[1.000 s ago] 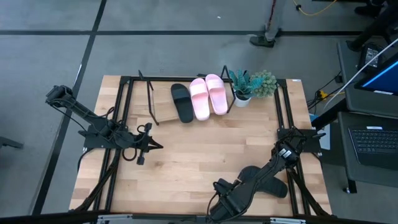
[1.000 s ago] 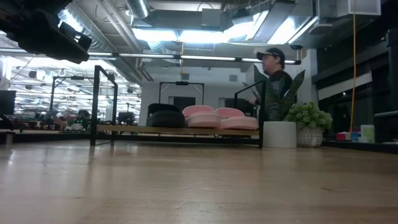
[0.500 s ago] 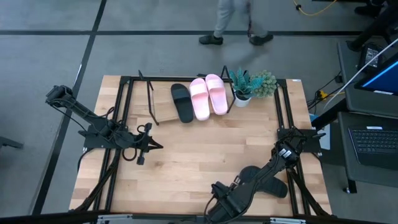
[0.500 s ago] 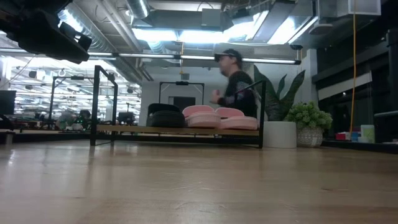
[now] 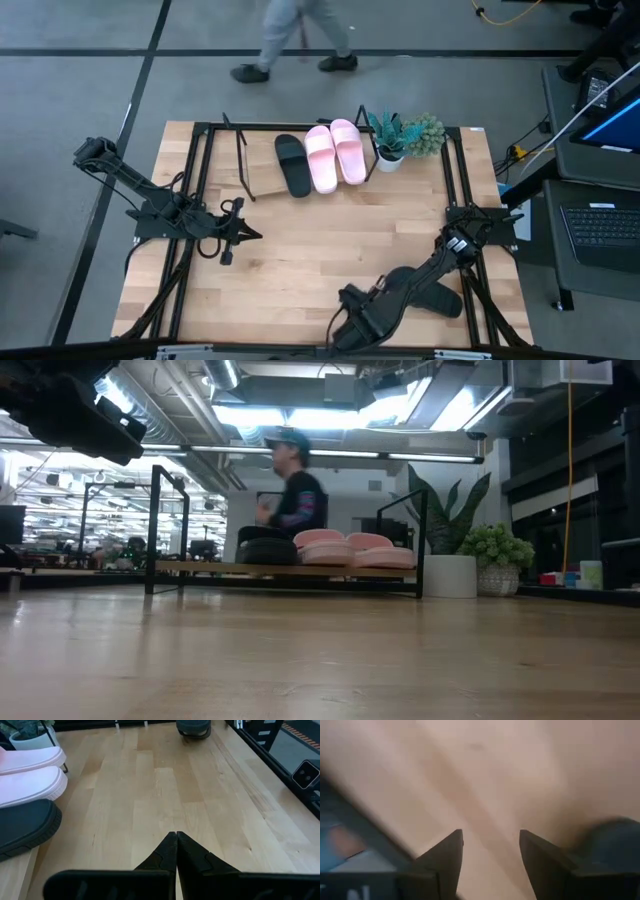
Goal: Pick and place slides into the shelf
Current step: Put the black slide on the shelf
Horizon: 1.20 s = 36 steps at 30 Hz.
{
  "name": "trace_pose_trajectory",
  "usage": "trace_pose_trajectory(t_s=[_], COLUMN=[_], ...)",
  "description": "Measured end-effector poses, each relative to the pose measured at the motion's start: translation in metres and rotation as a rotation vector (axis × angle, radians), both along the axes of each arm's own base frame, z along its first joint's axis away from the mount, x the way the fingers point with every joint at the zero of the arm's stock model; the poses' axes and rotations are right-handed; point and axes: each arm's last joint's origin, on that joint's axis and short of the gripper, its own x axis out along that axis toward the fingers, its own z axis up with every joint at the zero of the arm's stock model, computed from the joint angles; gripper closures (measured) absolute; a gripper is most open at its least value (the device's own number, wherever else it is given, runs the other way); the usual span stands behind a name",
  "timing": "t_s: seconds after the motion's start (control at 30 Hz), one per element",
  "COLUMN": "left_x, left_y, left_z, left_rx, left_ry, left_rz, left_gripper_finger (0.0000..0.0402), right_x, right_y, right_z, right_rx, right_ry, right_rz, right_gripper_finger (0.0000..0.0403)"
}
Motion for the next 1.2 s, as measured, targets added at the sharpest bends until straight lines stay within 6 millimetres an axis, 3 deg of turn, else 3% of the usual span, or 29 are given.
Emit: trace_pose_trajectory(t_s=[0.1,0.53,0.93,1.2], left_x=[0.000,0.000,0.000,0.000], left_y=[0.000,0.000,0.000,0.000], left_z=[0.000,0.001,0.001,0.001], left_rx=[0.000,-0.004,-0.003,-0.002], left_ry=[0.000,-0.007,-0.007,-0.007], left_rz=[0.000,0.006,0.006,0.006], left_gripper_finger=[0.0401,0.0401,0.0401,0.0401], right_x=[-0.007,-0.008,-0.025,-0.024], right_y=[-0.004,-0.003,-0.013,-0.009], right_z=[0.001,0.000,-0.043,-0.038], right_rx=[-0.061,-0.133,-0.208,-0.235], right_ry=[0.056,-0.010,0.179,0.119], right_rz=[-0.058,-0.033,-0.040,-0.015], right_gripper_finger=[0.0206,0.0206,0.0206,0.0206])
